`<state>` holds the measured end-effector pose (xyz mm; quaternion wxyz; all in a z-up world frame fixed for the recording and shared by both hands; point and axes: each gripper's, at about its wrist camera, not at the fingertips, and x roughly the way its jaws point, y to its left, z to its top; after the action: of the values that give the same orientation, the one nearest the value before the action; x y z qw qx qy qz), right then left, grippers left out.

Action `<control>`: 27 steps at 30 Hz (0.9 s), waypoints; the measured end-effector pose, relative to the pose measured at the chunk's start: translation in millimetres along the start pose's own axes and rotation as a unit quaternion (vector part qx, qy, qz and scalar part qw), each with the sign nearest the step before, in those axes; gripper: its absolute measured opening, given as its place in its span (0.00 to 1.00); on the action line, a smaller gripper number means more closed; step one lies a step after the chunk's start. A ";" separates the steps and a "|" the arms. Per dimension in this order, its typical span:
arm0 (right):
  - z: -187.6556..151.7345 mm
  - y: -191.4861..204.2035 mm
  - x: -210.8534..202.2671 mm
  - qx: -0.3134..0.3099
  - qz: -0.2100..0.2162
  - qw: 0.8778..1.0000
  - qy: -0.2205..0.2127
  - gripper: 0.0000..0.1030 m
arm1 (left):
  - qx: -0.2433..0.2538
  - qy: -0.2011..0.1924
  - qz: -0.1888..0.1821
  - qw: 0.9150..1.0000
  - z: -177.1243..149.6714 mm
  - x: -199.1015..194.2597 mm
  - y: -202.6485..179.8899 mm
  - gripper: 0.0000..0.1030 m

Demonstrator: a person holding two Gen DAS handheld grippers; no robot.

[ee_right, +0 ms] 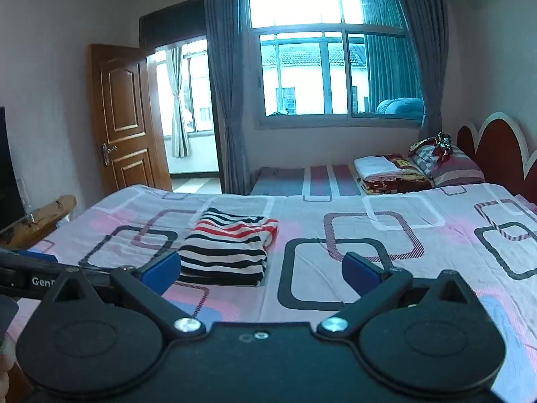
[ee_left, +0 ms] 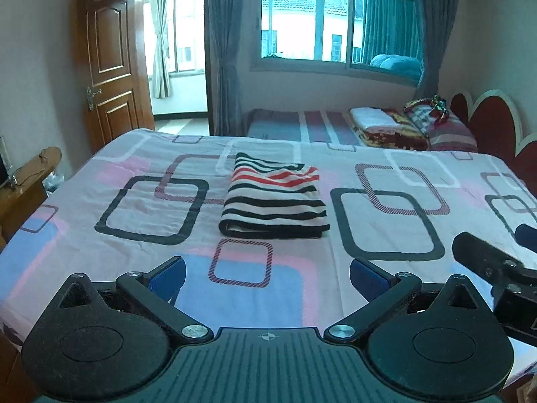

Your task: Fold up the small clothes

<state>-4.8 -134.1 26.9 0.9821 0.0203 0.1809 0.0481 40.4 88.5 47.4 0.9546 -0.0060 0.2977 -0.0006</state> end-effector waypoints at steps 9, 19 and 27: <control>-0.1 1.8 -16.8 -0.001 -0.007 1.000 -0.007 0.99 | -0.018 0.009 0.022 1.000 -4.7 -8.1 9.6 1.00; -3.1 -1.1 -24.6 0.008 -0.008 1.000 -0.012 0.99 | -0.019 0.012 0.026 0.999 -11.1 -8.6 7.4 1.00; -4.5 -3.0 -25.9 0.006 -0.006 1.000 -0.009 0.99 | -0.014 0.010 0.027 0.999 -11.5 -7.2 3.3 1.00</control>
<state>-30.3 -139.7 31.6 0.9839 0.0257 0.1723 0.0406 27.9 91.7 42.0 0.9510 -0.0109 0.3077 0.0290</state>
